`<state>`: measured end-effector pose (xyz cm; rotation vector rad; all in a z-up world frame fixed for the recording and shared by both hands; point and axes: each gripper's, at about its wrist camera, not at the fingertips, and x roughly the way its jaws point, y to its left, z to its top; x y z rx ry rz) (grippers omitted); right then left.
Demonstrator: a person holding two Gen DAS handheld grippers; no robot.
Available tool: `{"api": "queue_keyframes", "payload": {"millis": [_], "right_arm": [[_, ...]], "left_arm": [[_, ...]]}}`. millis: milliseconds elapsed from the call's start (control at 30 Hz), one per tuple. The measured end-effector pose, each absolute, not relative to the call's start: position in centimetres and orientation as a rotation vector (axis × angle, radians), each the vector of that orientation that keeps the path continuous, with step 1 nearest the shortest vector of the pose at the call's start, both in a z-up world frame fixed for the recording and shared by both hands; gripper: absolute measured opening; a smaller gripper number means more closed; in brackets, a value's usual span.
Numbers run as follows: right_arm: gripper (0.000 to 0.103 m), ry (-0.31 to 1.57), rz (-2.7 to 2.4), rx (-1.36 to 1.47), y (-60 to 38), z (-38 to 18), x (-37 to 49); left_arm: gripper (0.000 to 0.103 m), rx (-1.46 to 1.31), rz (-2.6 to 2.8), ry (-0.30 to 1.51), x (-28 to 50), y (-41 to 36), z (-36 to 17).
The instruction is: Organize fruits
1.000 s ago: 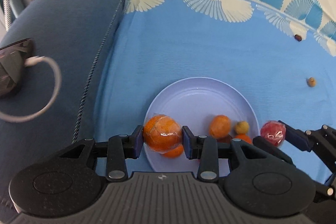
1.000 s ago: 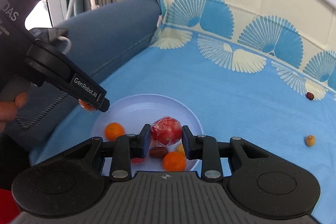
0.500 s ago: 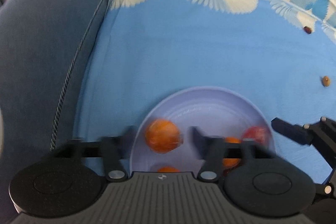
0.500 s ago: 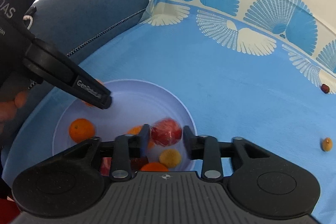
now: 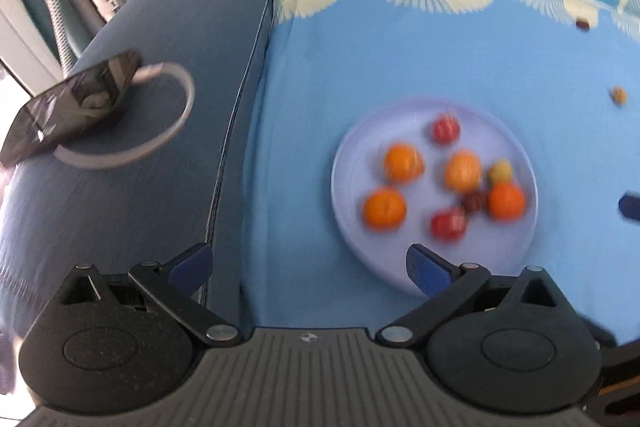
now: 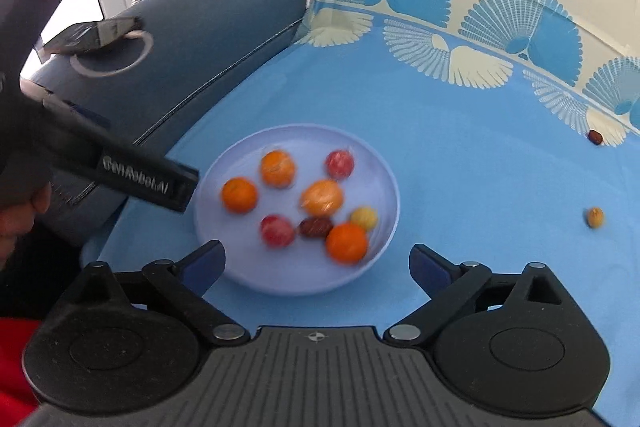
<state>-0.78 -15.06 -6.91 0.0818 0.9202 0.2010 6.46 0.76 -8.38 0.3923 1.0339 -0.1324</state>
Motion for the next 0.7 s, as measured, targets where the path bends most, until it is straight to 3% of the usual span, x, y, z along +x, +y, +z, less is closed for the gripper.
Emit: {"api": "queue_keyframes", "payload": {"millis": [200, 700], "right_arm": [[0.102, 0.849, 0.187, 0.083, -14.8, -4.7, -5.4], [0.102, 0.708, 0.092, 0.099, -15.6, -1.1, -11.1]], "left_arm": [[0.103, 0.368, -0.127, 0.982, 1.1, 2.0, -6.2], [0.103, 0.352, -0.148, 0.874, -3.8, 1.1, -2.7]]}}
